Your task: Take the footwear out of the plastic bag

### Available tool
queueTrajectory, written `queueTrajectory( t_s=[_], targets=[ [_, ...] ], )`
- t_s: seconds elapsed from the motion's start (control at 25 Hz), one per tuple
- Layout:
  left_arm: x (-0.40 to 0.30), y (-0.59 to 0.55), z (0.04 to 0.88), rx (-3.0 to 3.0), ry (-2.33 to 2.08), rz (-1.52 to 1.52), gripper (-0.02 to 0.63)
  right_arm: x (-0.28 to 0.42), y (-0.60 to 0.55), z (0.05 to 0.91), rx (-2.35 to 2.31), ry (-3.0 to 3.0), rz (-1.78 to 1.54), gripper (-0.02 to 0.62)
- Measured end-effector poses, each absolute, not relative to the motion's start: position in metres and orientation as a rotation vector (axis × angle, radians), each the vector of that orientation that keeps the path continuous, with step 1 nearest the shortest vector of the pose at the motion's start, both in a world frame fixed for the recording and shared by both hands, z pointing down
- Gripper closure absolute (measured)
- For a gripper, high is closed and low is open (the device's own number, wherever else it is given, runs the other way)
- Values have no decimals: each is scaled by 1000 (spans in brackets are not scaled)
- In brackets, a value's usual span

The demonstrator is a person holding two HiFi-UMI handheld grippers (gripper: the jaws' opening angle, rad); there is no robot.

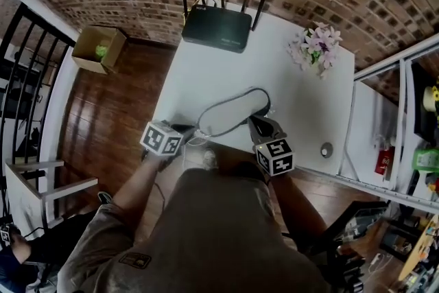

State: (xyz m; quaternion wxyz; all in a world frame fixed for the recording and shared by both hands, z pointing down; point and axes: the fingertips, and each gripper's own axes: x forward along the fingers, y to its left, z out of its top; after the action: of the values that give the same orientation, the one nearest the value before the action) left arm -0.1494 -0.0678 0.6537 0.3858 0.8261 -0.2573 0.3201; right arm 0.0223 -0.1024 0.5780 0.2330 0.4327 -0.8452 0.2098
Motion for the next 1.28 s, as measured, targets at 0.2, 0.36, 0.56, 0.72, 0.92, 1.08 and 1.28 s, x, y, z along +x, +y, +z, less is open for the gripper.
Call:
queueTrajectory(
  t_s=[0.2, 0.36, 0.56, 0.72, 0.92, 1.08, 1.28],
  targets=[
    [-171, -97, 654, 2113, -711, 864, 604, 23, -115, 588, 1090, -2279, 520, 581],
    [-177, -116, 655, 2130, -746, 932, 604, 13, -118, 599, 817, -2251, 389, 424],
    [-177, -132, 655, 2133, -786, 970, 604, -5, -110, 616, 417, -2188, 168, 336],
    [-174, -140, 655, 2134, -803, 989, 604, -7, -96, 634, 192, -2103, 93, 328],
    [-161, -143, 656, 2147, -780, 981, 604, 7, -83, 649, 116, -1984, -61, 415],
    [-150, -145, 657, 2155, -756, 959, 604, 14, -78, 646, 146, -1979, -103, 483],
    [-138, -141, 655, 2177, -684, 927, 603, 28, -75, 641, 198, -1989, -103, 512]
  ],
)
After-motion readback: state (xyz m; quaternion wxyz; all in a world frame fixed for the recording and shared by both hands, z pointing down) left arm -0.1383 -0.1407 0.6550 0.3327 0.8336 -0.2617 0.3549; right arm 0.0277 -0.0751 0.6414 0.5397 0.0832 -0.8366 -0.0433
